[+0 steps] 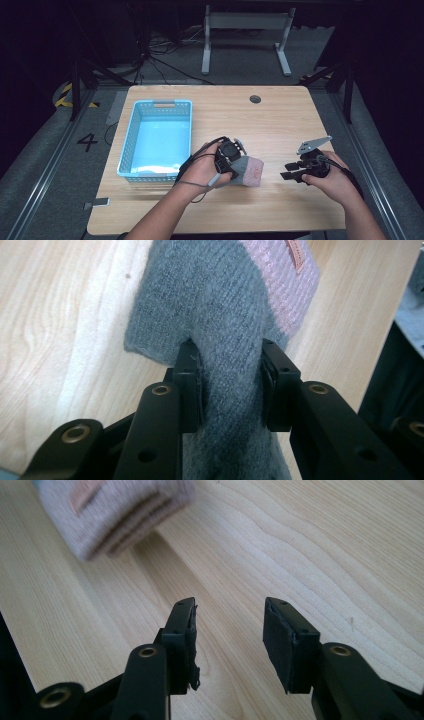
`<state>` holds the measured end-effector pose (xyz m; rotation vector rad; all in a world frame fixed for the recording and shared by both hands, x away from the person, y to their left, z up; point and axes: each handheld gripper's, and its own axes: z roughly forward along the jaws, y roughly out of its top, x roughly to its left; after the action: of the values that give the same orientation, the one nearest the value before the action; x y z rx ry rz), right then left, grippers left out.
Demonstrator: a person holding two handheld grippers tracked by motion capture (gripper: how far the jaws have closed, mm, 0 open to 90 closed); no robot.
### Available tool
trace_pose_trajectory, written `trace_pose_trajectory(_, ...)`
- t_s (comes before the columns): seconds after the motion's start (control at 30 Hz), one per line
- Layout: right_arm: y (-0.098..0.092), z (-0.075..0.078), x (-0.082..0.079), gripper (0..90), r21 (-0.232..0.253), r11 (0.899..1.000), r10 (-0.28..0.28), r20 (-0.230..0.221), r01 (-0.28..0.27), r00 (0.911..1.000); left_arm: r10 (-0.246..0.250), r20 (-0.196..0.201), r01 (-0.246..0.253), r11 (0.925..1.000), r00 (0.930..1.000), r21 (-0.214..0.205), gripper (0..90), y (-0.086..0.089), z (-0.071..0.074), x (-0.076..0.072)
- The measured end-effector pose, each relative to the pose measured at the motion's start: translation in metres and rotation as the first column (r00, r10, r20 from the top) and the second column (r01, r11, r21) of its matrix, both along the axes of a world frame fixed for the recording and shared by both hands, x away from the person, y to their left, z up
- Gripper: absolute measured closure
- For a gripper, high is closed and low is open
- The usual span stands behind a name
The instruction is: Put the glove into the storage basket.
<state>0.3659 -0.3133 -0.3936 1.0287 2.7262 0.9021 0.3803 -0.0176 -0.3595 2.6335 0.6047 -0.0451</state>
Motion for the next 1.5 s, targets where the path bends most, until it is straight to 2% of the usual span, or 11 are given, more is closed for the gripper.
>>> trace_pose_trajectory(0.2, 0.000, -0.001, 0.003, 57.1, 0.000, 1.000, -0.001, -0.002, 0.001, 1.0000, 0.010, 0.015, -0.010, 0.9999, 0.9998, -0.008, 67.1, 0.013, 0.012, 0.001)
trace_pose_trajectory(0.43, 0.009, -0.002, 0.010, 57.1, -0.004, 1.000, 0.027, -0.002, -0.027, 0.9996, 0.058, 0.024, -0.057, 0.9977, 0.9981, -0.036, 67.1, 0.035, 0.023, 0.003)
trace_pose_trajectory(0.6, 0.015, -0.003, 0.019, 56.9, -0.009, 0.999, 0.050, -0.006, -0.050, 0.9987, 0.103, 0.042, -0.101, 0.9936, 0.9938, -0.050, 67.1, 0.054, 0.033, 0.002)
trace_pose_trajectory(0.63, 0.017, -0.003, 0.020, 56.9, -0.012, 0.999, 0.053, -0.006, -0.053, 0.9986, 0.103, 0.042, -0.101, 0.9936, 0.9938, -0.050, 67.1, 0.054, 0.033, 0.002)
trace_pose_trajectory(0.73, 0.022, -0.003, 0.025, 56.7, -0.015, 0.997, 0.069, -0.003, -0.070, 0.9976, 0.114, 0.050, -0.112, 0.9927, 0.9922, -0.046, 67.1, 0.069, 0.040, 0.001)
trace_pose_trajectory(0.97, 0.035, -0.004, 0.034, 56.7, -0.017, 0.994, 0.104, -0.006, -0.104, 0.9946, 0.166, 0.075, -0.161, 0.9847, 0.9832, -0.066, 67.1, 0.091, 0.051, -0.004)
trace_pose_trajectory(1.3, 0.041, -0.005, 0.037, 56.7, -0.013, 0.993, 0.116, -0.013, -0.117, 0.9931, 0.188, 0.090, -0.180, 0.9797, 0.9780, -0.087, 67.1, 0.113, 0.057, -0.003)
trace_pose_trajectory(1.47, 0.038, -0.006, 0.037, 56.7, -0.012, 0.994, 0.109, -0.014, -0.109, 0.9939, 0.176, 0.120, -0.169, 0.9835, 0.9771, -0.064, 66.9, 0.126, 0.061, 0.005)
trace_pose_trajectory(1.5, 0.037, -0.006, 0.036, 56.7, -0.012, 0.994, 0.105, -0.015, -0.106, 0.9943, 0.192, 0.120, -0.185, 0.9805, 0.9740, -0.066, 66.9, 0.128, 0.061, 0.006)
